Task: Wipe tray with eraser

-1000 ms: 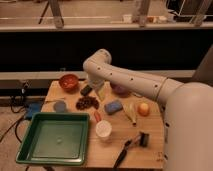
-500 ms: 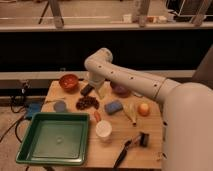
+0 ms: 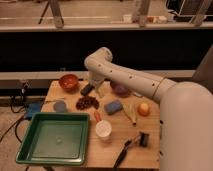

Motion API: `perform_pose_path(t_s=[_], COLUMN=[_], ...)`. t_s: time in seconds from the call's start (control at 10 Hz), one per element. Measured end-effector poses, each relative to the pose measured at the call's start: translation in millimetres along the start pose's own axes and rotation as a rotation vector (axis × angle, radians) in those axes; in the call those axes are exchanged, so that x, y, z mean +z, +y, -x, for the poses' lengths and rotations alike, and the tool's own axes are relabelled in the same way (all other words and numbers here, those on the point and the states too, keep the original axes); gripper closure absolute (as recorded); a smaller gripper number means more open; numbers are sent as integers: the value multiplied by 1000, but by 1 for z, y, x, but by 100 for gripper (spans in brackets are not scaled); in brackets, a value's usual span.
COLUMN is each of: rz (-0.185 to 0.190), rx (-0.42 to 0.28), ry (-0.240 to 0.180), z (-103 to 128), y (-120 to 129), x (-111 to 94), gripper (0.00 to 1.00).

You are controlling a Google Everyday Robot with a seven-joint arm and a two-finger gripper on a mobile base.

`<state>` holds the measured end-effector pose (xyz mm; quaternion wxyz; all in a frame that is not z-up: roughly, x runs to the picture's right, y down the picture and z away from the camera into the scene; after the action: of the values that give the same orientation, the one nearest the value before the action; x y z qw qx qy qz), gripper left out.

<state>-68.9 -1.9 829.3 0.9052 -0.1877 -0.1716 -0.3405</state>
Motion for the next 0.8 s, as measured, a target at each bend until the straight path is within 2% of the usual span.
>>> perform_pose_path(t_s=[0.8], rz=[-6], rx=[-2], ry=[18], z=[-4], y=[-7], x=[3], gripper=[20])
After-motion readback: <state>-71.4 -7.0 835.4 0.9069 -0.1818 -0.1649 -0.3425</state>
